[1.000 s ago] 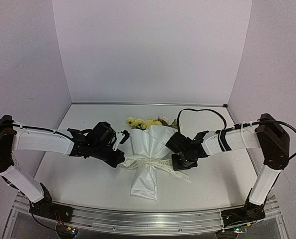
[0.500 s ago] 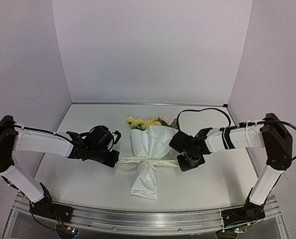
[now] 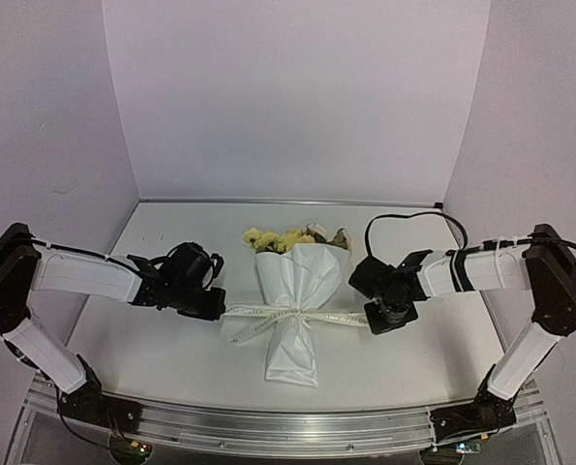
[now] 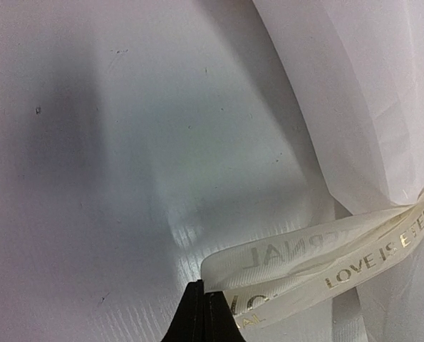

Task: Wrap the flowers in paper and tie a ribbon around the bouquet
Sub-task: Tie the half-tied ribbon around the folded bouquet.

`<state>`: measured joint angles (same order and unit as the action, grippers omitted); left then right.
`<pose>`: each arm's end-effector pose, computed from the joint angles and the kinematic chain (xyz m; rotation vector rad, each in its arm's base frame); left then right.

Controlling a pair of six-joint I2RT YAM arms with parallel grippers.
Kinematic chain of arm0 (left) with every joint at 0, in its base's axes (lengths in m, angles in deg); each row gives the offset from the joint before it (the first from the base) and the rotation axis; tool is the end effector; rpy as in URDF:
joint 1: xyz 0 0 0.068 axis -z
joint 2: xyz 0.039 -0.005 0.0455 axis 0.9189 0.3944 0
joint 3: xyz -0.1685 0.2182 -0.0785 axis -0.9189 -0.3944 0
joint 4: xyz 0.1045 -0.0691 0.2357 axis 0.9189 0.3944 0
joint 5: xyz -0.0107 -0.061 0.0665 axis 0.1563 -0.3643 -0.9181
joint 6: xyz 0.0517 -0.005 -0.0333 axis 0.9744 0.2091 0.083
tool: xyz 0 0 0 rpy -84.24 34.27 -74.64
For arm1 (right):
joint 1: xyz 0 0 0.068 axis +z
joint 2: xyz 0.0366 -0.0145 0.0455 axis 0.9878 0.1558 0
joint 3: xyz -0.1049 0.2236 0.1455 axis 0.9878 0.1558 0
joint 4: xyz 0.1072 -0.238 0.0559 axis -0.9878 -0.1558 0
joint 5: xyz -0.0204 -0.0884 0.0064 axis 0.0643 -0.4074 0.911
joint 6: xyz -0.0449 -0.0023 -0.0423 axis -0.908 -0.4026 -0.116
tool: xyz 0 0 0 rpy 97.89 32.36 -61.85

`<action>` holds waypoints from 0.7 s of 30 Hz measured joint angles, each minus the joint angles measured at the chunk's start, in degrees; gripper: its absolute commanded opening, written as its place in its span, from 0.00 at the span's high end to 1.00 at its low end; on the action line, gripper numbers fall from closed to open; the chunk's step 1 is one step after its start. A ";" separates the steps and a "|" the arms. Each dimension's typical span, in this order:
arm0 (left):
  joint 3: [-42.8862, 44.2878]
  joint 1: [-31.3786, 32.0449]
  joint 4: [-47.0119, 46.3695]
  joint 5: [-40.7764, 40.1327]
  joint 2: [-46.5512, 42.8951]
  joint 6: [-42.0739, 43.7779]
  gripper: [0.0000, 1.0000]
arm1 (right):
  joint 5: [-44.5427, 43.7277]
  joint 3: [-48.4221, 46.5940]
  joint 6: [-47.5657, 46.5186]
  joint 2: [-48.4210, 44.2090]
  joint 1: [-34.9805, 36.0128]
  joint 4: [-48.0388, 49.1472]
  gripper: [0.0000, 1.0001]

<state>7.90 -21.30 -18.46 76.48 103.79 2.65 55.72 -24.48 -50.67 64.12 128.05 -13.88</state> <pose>0.2125 -0.2144 0.1656 0.3367 2.5664 -0.4882 0.2163 0.2110 0.1571 -0.3600 2.7551 -0.1587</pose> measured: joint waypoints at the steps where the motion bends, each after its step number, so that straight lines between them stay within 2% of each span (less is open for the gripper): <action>1: -0.01 -0.22 -0.16 0.26 0.22 -0.48 1.00 | 0.01 0.10 0.00 -0.04 -0.14 0.06 1.00; 10: -3.45 -5.80 -3.38 5.45 0.43 -4.84 1.00 | 1.04 3.60 0.70 -2.74 -1.15 3.44 1.00; 21: -4.14 -6.81 -5.20 9.29 0.41 -6.81 1.00 | 1.25 4.62 2.00 -4.00 -2.16 4.24 1.00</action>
<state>3.76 -28.11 -23.66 85.77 104.20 -4.15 56.97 -19.86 -48.67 60.12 125.89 -9.64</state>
